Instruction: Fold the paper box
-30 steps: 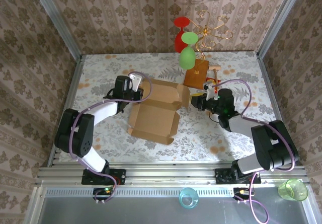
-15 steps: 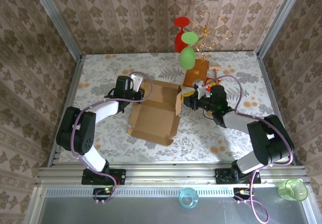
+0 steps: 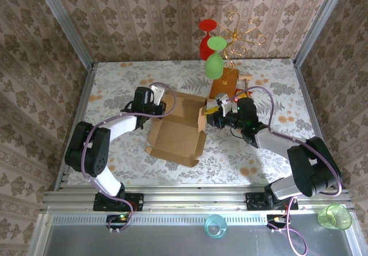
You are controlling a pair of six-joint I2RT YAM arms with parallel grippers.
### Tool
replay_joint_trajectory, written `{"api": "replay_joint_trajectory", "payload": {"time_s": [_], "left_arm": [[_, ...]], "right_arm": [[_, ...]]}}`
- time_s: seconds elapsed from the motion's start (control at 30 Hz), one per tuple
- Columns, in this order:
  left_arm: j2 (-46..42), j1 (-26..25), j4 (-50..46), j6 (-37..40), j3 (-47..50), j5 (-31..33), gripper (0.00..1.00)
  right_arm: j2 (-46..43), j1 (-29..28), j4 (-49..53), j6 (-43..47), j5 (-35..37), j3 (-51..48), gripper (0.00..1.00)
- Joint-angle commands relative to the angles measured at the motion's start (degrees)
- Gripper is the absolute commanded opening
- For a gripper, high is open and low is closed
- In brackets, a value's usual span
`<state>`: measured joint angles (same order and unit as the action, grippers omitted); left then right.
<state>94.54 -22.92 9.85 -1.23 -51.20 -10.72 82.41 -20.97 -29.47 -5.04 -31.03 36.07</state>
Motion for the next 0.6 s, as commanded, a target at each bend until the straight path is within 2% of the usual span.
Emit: {"api": "replay_joint_trajectory", "payload": {"time_s": [0.0,0.23,0.57], "left_arm": [[0.03,-0.68,1.18,-0.03,-1.98,0.54,0.0],[-0.18,-1.15,0.67,0.21,-2.12,0.78,0.0],[-0.92,-2.83,0.46,0.02,-1.49,3.73,0.0]], "right_arm": [[1.73,-0.48,2.73,2.13,2.34,2.41,0.28],[5.3,-1.46,2.8,2.11,3.21,5.4,0.29],[6.99,-4.69,0.96,1.52,16.57,5.87,0.36]]}}
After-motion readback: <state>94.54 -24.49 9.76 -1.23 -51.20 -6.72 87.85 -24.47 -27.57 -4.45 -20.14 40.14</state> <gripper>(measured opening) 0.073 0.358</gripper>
